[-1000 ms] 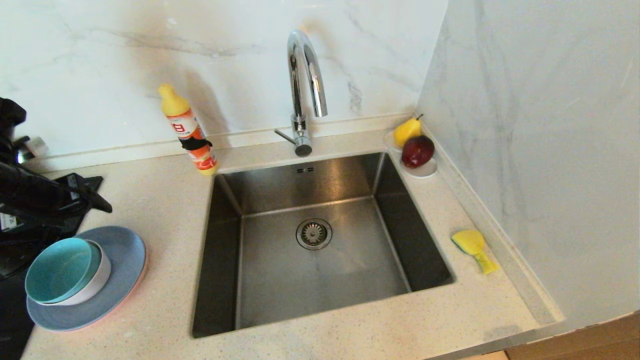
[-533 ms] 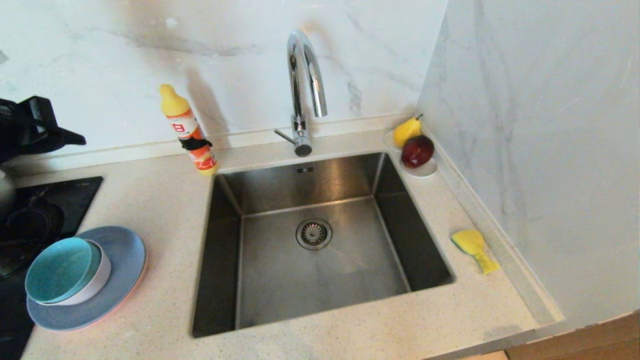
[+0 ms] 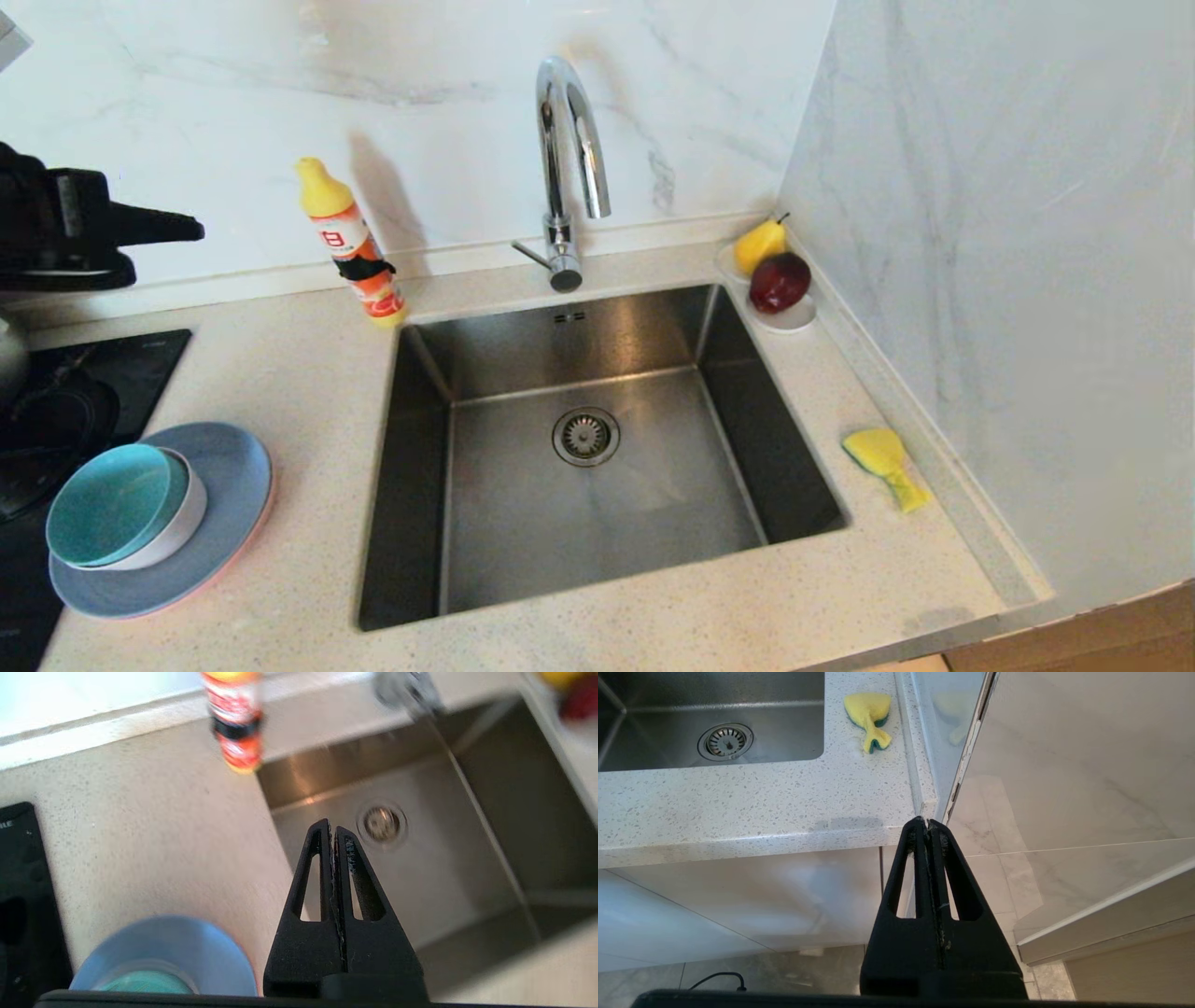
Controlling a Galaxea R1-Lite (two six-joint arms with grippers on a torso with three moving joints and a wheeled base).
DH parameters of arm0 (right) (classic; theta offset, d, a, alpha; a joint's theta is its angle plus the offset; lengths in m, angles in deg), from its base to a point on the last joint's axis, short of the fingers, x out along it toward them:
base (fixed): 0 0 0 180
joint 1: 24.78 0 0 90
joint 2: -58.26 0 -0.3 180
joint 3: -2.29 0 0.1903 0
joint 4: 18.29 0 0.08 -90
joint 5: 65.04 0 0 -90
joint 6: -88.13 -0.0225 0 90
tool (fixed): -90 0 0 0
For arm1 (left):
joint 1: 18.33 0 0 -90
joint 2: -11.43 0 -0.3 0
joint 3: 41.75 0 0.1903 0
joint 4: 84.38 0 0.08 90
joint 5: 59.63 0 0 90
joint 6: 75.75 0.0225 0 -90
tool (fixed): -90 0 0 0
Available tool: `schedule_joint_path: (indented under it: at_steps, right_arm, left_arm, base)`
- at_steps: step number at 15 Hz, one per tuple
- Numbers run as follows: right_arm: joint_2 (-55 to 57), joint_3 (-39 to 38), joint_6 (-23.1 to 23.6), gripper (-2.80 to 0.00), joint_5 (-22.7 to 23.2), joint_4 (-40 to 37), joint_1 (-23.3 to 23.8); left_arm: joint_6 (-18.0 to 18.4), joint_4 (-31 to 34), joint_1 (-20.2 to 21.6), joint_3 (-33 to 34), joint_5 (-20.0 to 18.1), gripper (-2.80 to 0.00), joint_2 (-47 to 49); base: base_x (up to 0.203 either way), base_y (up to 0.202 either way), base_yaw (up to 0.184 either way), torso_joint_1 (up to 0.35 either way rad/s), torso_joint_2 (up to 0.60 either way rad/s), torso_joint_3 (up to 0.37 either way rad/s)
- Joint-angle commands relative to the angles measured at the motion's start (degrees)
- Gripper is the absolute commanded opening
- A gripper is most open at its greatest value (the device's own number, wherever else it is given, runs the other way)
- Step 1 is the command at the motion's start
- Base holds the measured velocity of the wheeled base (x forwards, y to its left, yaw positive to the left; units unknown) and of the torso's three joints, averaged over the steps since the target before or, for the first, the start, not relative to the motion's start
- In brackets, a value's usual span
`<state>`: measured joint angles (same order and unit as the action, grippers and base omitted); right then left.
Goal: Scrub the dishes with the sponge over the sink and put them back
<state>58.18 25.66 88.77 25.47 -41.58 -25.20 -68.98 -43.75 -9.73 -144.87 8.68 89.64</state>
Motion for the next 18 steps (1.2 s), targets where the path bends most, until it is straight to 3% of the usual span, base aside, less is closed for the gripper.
schedule_joint_path:
  at_steps: [1,4,8,12,14,16,18]
  right_arm:
    - [0.0,0.0,0.1,-2.8,0.0,0.0,0.0]
    - [0.0,0.0,0.0,-2.8,0.0,0.0,0.0]
    - [0.0,0.0,0.0,-2.8,0.0,0.1,0.0]
    - [0.0,0.0,0.0,-2.8,0.0,0.1,0.0]
    - [-0.1,0.0,0.0,-2.8,0.0,0.1,0.0]
    - [0.0,0.0,0.0,-2.8,0.0,0.1,0.0]
    - [0.0,0.0,0.0,-2.8,0.0,0.0,0.0]
  left_arm:
    - [1.7,-0.5,-1.5,10.3,-0.1,-2.8,-14.7]
    - [2.4,-3.8,-2.4,30.0,0.5,-2.8,-35.8]
    - [1.4,-9.2,-4.3,57.1,6.4,-2.8,-61.5]
    - [-0.7,-8.3,-6.8,69.3,11.0,-2.8,-77.3]
    - [-3.3,-8.8,-7.2,74.3,12.3,-2.8,-78.1]
    - [-4.7,-14.5,-7.3,77.4,12.8,-2.8,-78.1]
    - [-4.2,-14.9,-7.3,77.5,12.8,-2.8,-78.1]
  base:
    - [0.0,0.0,0.0,0.0,0.0,0.0]
    - [0.0,0.0,0.0,0.0,0.0,0.0]
    - [0.0,0.0,0.0,0.0,0.0,0.0]
    - [0.0,0.0,0.0,0.0,0.0,0.0]
    - [0.0,0.0,0.0,0.0,0.0,0.0]
    - [0.0,0.0,0.0,0.0,0.0,0.0]
    - [0.0,0.0,0.0,0.0,0.0,0.0]
